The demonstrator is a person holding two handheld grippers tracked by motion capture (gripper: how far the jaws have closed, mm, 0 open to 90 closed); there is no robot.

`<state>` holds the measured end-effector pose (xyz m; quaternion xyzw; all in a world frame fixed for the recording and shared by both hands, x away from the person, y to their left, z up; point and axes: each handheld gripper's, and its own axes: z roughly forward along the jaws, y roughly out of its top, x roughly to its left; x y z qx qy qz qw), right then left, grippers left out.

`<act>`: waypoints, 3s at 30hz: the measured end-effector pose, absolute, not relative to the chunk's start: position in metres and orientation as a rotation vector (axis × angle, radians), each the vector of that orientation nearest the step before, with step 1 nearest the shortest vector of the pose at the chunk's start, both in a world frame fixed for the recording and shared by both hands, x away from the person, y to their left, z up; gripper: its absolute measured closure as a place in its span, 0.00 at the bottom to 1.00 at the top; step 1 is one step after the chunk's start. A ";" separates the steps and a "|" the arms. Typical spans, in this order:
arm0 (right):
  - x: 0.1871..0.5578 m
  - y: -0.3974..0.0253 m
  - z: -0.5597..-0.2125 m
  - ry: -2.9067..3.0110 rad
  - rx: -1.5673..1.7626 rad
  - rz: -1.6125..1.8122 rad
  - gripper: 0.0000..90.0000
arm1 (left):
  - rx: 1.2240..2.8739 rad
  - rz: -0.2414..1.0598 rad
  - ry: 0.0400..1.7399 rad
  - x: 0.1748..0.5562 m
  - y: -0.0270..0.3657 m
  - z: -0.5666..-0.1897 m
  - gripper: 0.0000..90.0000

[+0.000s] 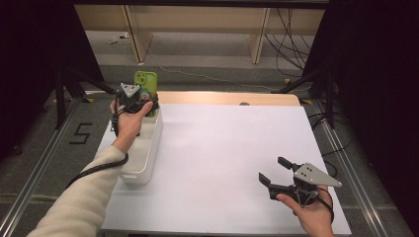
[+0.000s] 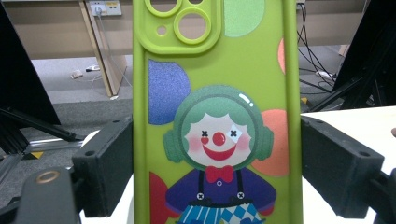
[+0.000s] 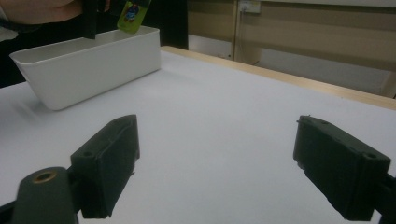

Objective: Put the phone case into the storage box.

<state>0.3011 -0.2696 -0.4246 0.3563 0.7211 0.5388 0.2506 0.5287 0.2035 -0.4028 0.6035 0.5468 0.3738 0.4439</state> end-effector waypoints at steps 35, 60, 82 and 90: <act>0.302 -0.269 -0.425 1.969 0.973 1.470 0.17 | 1.519 0.918 1.379 0.538 0.201 -0.409 0.18; 0.302 -0.269 -0.426 1.979 0.972 1.470 0.17 | 1.544 0.926 1.386 0.544 0.197 -0.414 0.18; 0.302 -0.269 -0.426 1.979 0.972 1.472 0.17 | 1.569 0.914 1.405 0.546 0.197 -0.420 0.18; 0.302 -0.269 -0.426 1.979 0.971 1.473 0.17 | 1.582 0.908 1.412 0.546 0.197 -0.421 0.18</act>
